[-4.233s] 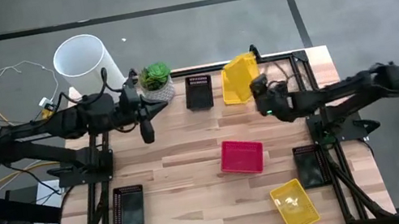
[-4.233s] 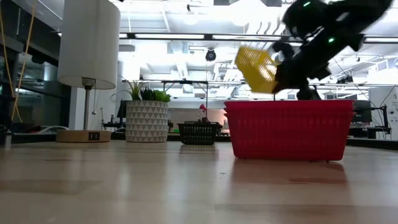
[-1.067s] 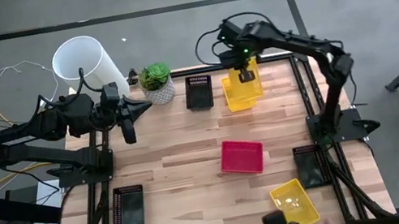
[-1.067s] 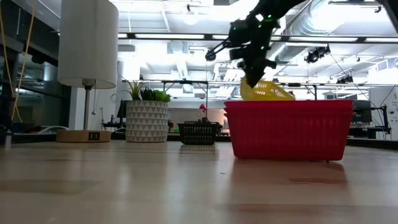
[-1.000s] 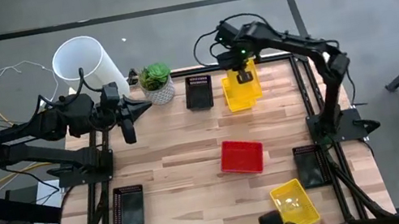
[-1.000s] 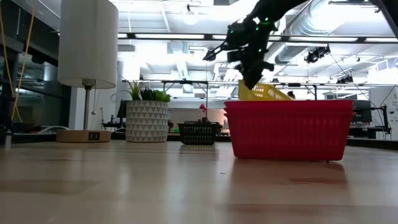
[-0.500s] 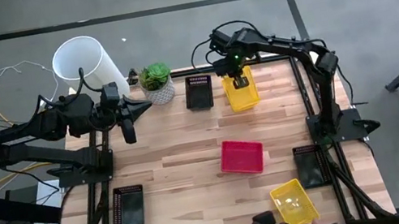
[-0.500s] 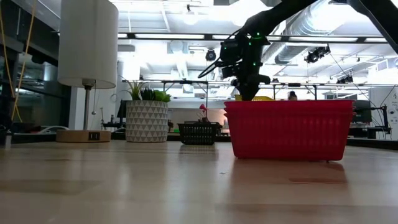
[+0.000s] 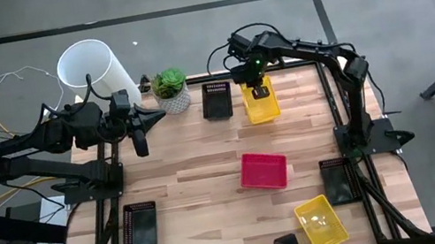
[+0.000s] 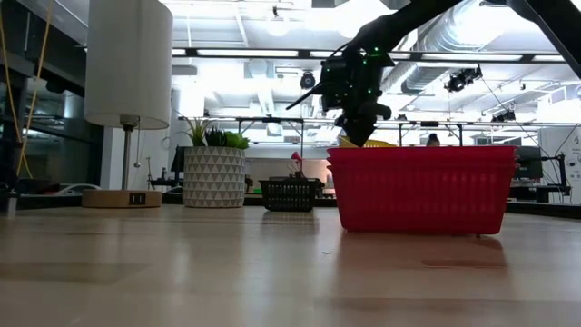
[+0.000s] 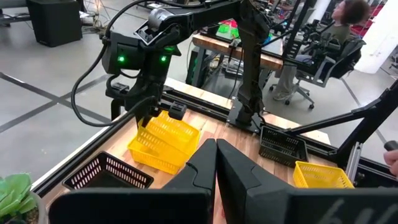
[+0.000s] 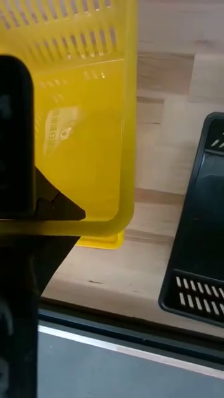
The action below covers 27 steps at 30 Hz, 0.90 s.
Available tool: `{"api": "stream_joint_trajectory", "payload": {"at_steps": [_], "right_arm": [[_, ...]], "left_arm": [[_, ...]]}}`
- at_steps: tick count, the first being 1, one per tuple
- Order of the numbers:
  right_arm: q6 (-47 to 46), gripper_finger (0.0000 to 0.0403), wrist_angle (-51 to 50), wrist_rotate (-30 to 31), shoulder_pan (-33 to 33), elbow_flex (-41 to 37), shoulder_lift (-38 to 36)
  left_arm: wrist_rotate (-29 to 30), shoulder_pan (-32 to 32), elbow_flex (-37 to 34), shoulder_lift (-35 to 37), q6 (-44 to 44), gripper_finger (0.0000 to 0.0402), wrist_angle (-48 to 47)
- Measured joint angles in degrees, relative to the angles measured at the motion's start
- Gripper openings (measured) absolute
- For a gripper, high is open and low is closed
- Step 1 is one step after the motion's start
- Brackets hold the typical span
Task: Stack baskets by color
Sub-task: Stack the left yellow bin on top of the top yellow bin on the table, then stack the bottom yellow bin on top of the top yellow bin on the table
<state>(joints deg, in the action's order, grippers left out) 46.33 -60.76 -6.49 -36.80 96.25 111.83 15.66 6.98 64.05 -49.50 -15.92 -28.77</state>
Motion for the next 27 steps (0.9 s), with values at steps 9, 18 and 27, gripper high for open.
{"api": "stream_joint_trajectory", "payload": {"at_steps": [9,18,27], "right_arm": [[0.02,0.0,-0.82,0.01,-0.02,0.0,0.0],[-1.33,0.0045,-0.99,0.03,-0.02,0.0,0.0],[-2.94,0.0171,0.19,1.99,-0.02,0.02,0.0]], "left_arm": [[-1.8,0.0,0.0,0.0,0.02,0.0,-0.02],[-19.38,-1.91,0.02,1.38,-0.21,0.0,-0.13],[-17.47,-5.14,0.02,1.33,1.04,0.0,-0.15]]}}
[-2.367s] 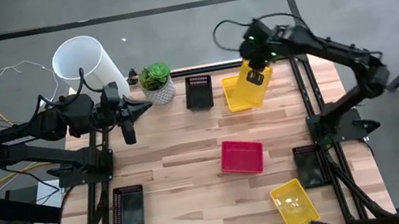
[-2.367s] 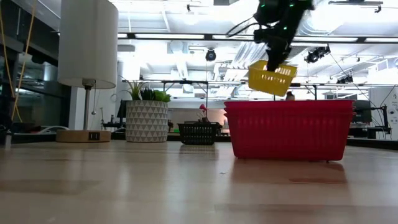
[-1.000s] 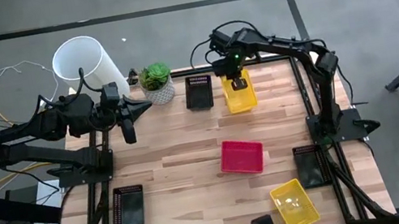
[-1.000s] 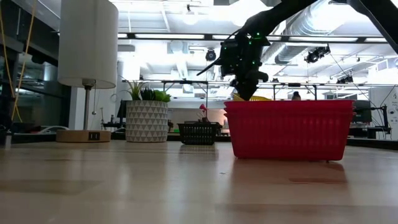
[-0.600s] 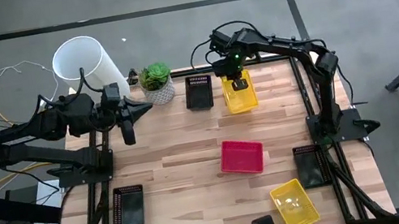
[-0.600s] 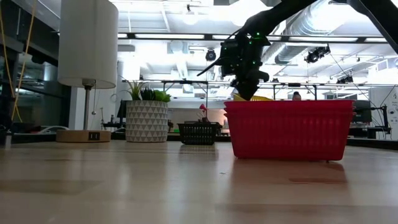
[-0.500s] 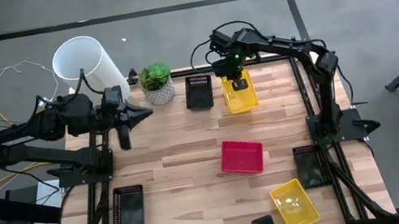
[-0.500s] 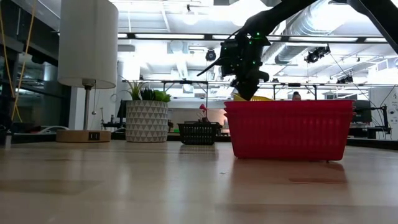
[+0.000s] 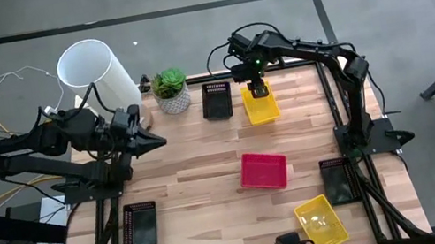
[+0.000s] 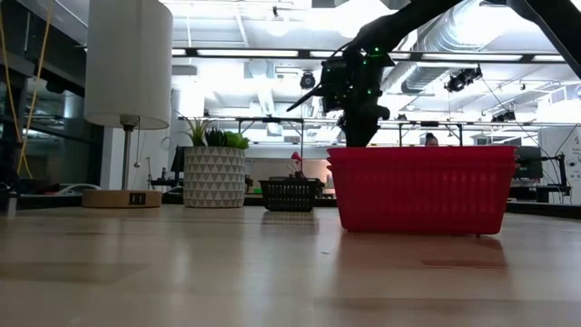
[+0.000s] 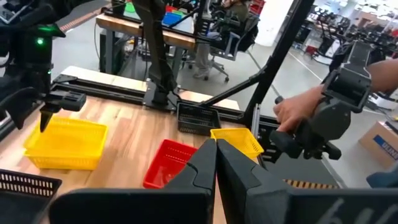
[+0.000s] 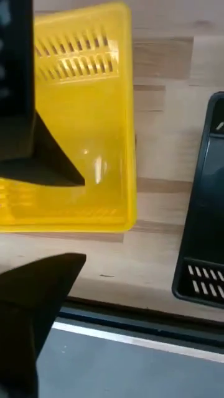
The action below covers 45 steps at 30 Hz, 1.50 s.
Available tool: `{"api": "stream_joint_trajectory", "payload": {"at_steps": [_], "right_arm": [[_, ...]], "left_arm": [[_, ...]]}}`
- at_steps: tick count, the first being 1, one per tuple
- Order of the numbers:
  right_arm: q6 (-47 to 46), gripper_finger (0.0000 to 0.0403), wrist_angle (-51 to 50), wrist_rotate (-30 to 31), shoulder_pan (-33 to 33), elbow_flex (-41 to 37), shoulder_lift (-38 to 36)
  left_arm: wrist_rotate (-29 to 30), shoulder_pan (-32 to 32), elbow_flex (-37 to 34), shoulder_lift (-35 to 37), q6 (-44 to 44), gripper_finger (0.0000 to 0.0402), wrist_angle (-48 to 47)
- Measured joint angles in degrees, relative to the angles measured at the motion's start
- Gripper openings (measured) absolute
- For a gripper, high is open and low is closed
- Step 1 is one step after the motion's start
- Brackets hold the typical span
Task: Stack baskets by color
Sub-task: Stack the bottom yellow bin on top of the top yellow bin on the table
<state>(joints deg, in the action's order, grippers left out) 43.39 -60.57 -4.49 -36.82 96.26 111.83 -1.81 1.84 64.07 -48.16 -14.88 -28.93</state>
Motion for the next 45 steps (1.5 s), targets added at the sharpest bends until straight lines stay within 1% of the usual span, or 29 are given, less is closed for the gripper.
{"api": "stream_joint_trajectory", "payload": {"at_steps": [3,6,12,14,16,19,21,23,27,29,31,36,38,40,43,45], "right_arm": [[-1.62,0.0198,-0.4,0.13,0.0,0.99,0.0],[-3.07,0.0213,-1.87,0.18,0.0,3.01,0.0],[-7.23,0.0215,-8.75,-0.89,-0.12,8.98,-0.02],[-9.29,0.0211,-11.95,-3.53,-0.47,10.79,-0.03],[-11.9,0.0206,-15.64,-8.05,-1.03,11.45,-0.38],[-14.69,0.0197,-18.7,-13.51,-1.79,9.28,-2.24],[-15.13,0.0191,-19.3,-14.86,-1.92,5.53,-4.7],[-15.96,0.0184,-18.55,-15.7,-1.48,0.28,-8.27],[-20.61,0.0171,-12.93,-17.78,0.33,-12.94,-17.83],[-25.12,0.0166,-7.92,-19.86,1.83,-20.13,-23.97],[-30.51,0.0162,-3.24,-20.89,3.86,-26.53,-30.22],[-46.78,0.0161,8.31,-21.17,10.94,-38.86,-44.87],[-52.74,0.0161,13.88,-20.16,14.44,-42.49,-49.96],[-56.75,0.0161,19.28,-17.61,17.8,-45.44,-54.33],[-59.8,0.0161,26.51,-12.58,21.83,-48.65,-58.97],[-59.88,0.0161,30.72,-9.99,23.53,-49.88,-60.78]], "left_arm": [[0.07,-0.08,-0.01,0.02,0.87,0.0,0.0],[0.09,-0.08,-0.01,0.05,2.11,0.0,0.0],[3.04,-0.06,0.0,0.07,5.23,0.0,0.02],[5.29,-0.06,0.0,0.07,6.67,0.0,0.02],[8.08,-0.04,0.0,0.07,7.74,0.0,0.03],[12.56,0.08,0.0,-0.24,9.06,0.0,0.17],[14.24,0.53,0.0,-0.8,9.69,0.0,0.24],[13.53,1.72,-0.58,-1.26,10.41,0.0,2.04],[5.83,4.75,-6.02,-1.4,10.52,0.0,13.41],[2.74,6.26,-9.63,-1.44,9.47,0.0,19.17],[1.19,7.55,-13.45,-1.44,7.71,0.0,24.24],[0.65,9.57,-22.21,-1.44,2.7,0.0,33.55],[0.69,9.84,-24.94,-1.44,0.75,0.0,35.79],[0.75,9.81,-27.0,-1.44,-1.01,0.0,37.34],[0.89,9.78,-28.59,-1.44,-2.51,0.0,38.58],[0.94,9.78,-28.69,-1.44,-2.51,0.0,38.38]]}}
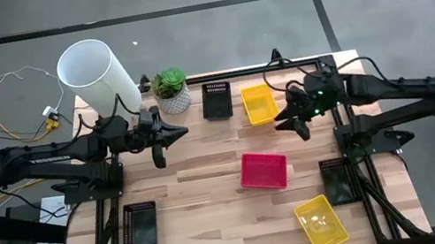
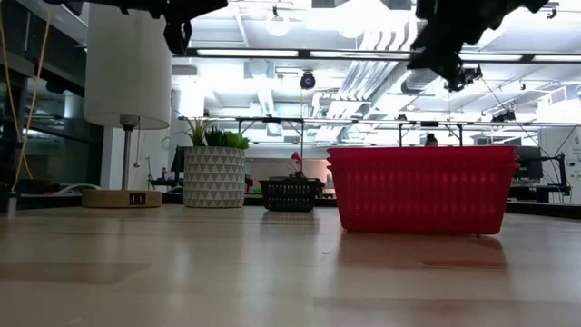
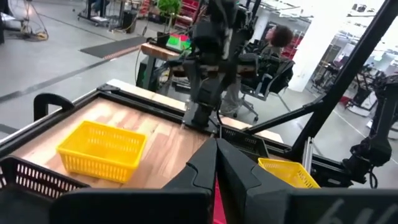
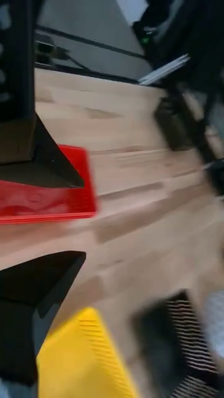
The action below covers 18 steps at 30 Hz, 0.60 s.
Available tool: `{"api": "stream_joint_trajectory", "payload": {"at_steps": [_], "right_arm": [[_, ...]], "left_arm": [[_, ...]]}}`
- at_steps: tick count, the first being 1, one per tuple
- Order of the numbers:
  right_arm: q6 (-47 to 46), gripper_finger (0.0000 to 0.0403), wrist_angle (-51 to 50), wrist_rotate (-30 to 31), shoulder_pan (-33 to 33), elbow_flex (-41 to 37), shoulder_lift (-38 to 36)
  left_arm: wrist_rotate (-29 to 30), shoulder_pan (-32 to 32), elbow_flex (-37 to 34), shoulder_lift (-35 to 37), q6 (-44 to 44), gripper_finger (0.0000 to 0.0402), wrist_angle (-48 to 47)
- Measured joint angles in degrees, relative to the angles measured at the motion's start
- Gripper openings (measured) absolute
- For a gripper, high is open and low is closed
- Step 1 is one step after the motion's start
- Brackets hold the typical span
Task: Stack baskets by color
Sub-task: Stack the bottom yellow bin on top of the top yellow bin on the table
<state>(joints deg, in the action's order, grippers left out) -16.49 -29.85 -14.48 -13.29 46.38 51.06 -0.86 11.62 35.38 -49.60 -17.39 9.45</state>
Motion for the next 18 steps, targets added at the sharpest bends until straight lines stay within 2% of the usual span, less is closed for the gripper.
{"api": "stream_joint_trajectory", "payload": {"at_steps": [4,8,15,18], "right_arm": [[3.47,0.0161,5.15,4.75,1.9,-0.5,-0.81],[4.51,0.0161,11.93,6.08,2.16,-0.51,-0.3],[6.42,0.0156,17.51,6.22,2.18,-0.53,-0.38],[3.81,0.0156,18.52,3.05,2.33,-0.25,-0.36]], "left_arm": [[0.0,0.0,0.0,0.0,1.38,0.0,0.29],[0.0,-0.02,0.0,0.0,1.55,0.0,0.51],[0.0,-0.02,0.0,0.0,1.55,0.0,0.52],[0.0,-0.02,0.02,0.0,1.55,0.0,0.52]]}}
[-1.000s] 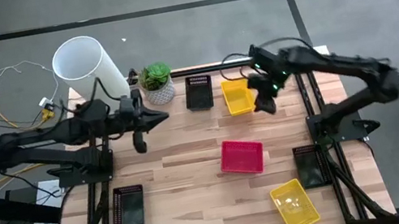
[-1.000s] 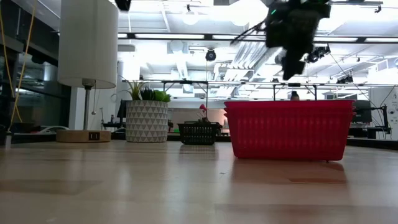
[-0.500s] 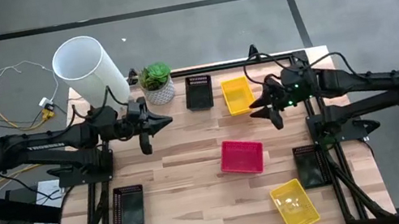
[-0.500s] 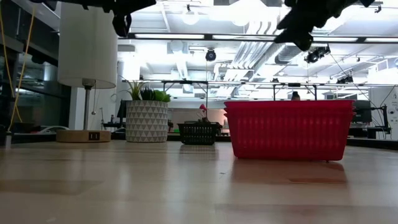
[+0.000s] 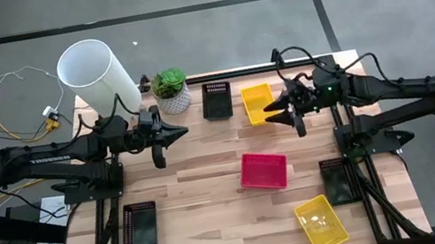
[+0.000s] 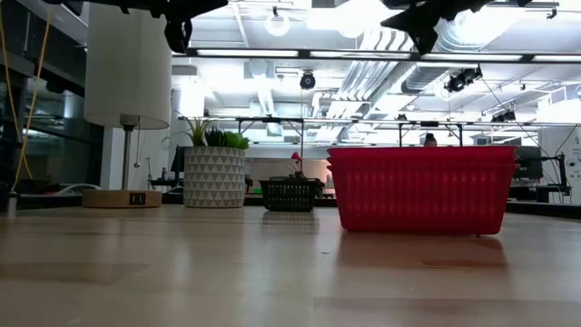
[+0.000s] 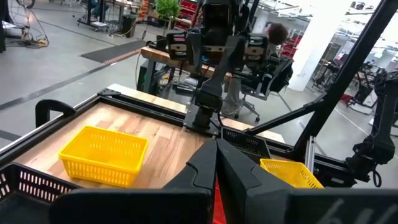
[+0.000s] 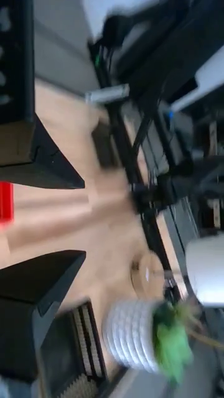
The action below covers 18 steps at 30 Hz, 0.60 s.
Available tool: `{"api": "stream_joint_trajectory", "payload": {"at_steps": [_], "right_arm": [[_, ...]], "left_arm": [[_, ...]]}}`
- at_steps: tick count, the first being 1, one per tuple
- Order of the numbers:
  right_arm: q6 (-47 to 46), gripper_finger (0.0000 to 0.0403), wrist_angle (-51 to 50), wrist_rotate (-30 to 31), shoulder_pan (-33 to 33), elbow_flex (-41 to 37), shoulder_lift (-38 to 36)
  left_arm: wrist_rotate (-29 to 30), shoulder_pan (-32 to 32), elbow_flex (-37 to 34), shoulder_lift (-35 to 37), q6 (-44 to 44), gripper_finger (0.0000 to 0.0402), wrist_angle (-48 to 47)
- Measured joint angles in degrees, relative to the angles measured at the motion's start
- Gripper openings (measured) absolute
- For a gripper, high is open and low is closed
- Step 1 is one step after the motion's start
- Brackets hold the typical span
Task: Stack baskets by color
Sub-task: Stack the bottom yellow bin on top of the top yellow bin on the table
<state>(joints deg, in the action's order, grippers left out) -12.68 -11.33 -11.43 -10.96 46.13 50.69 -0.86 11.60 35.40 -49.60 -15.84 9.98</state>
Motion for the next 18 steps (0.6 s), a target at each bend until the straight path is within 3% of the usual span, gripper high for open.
{"api": "stream_joint_trajectory", "payload": {"at_steps": [3,11,18], "right_arm": [[-2.96,0.0156,-3.9,-2.74,2.23,3.29,0.15],[-7.98,0.0156,-37.41,1.13,17.87,15.19,4.93],[-17.25,0.0156,-41.05,1.0,33.7,13.51,11.26]], "left_arm": [[0.0,0.0,0.0,0.0,-0.02,0.0,-0.08],[0.0,0.0,0.0,0.0,-0.02,0.0,-0.49],[0.02,0.0,0.0,0.0,0.0,0.0,-1.18]]}}
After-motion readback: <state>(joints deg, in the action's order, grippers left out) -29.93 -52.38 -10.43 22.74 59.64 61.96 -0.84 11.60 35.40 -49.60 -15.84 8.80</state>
